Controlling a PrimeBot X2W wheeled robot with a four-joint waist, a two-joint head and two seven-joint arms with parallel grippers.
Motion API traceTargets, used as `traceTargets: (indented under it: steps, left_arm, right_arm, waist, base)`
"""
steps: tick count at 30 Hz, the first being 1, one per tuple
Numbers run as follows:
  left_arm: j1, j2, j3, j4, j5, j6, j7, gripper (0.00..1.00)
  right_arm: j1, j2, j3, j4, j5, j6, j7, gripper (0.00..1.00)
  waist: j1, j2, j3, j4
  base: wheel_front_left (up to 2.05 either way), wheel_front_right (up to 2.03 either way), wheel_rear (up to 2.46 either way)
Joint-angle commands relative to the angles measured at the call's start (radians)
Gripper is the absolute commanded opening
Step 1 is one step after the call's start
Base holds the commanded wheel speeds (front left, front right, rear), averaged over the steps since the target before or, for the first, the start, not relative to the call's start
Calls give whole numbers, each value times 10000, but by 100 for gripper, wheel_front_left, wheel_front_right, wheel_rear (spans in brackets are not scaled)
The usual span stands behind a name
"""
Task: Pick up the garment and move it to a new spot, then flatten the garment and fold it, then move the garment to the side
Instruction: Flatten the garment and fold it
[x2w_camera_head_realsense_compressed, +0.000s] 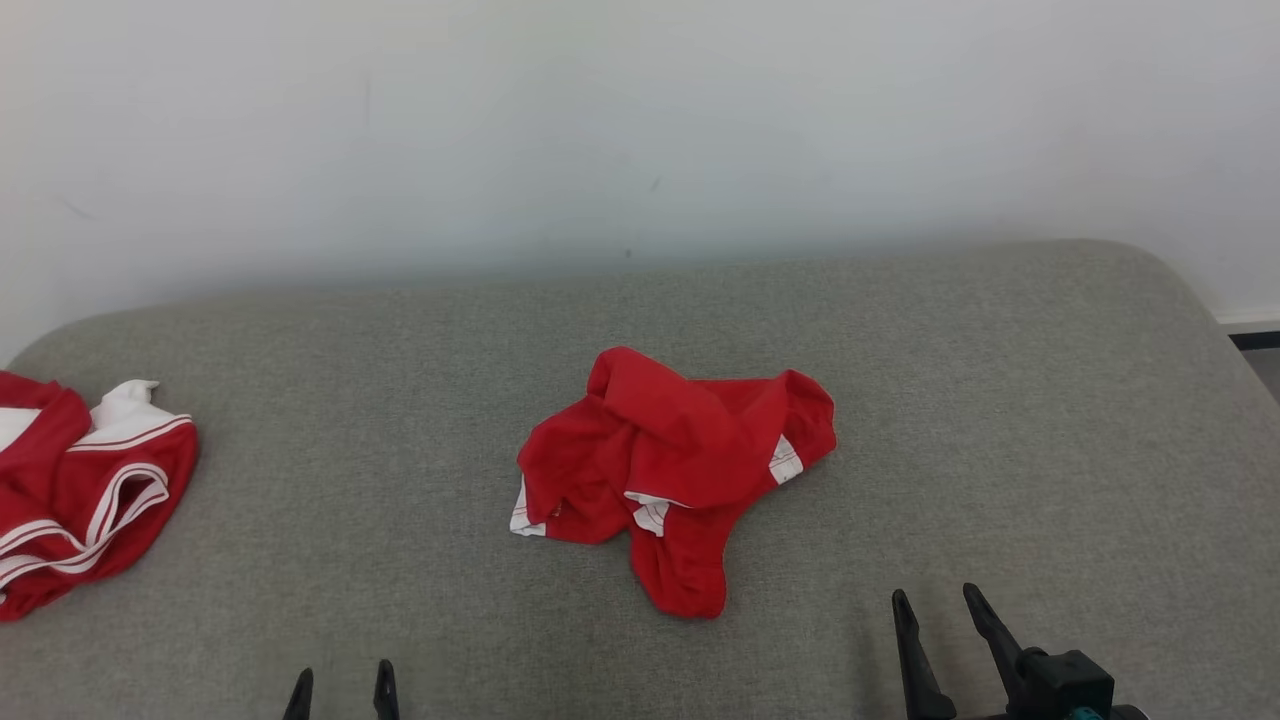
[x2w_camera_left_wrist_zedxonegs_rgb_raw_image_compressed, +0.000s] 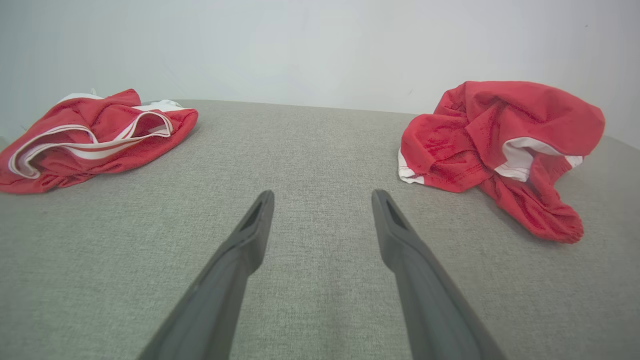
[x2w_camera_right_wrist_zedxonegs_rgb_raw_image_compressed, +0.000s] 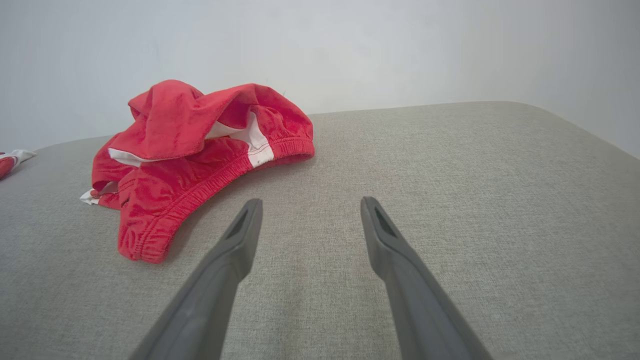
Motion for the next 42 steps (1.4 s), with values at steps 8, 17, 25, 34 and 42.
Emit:
traceTargets:
  steps: [8, 17, 25, 34, 42]
  left_arm:
    - [-654, -16, -1221, 773, -144, -438, -32, 100]
    - [-2243, -7, -2652, 2737, -246, -749, 181, 100]
    - [-3720, -7, -3155, 4326, -727, -459, 1108, 100]
    - [-4374, 0, -3339, 5429, -1137, 486, 1804, 100]
    - [-5008, -26, -3644, 5432, -1600, 394, 1628, 0]
  right_arm:
    - [-131, 16, 62, 26, 32, -23, -51, 100]
    - [-237, 21, 224, 53, 112, -25, -51, 100]
    - [-345, 23, 357, 15, 225, -23, -51, 100]
    - [-418, 23, 323, -95, 366, -23, -51, 100]
    - [-470, 23, 405, -67, 566, -23, -51, 100]
  waist:
    - [-1, 0, 129, -948]
    - [-1, 0, 397, -2382]
    - [-1, 0, 774, -3462]
    - [-1, 0, 1035, -3804]
    - [-1, 0, 1075, -3547]
  base:
    - [0, 0, 0]
    - [0, 0, 0]
    - [0, 0, 0]
    - [0, 0, 0]
    - [0, 0, 0]
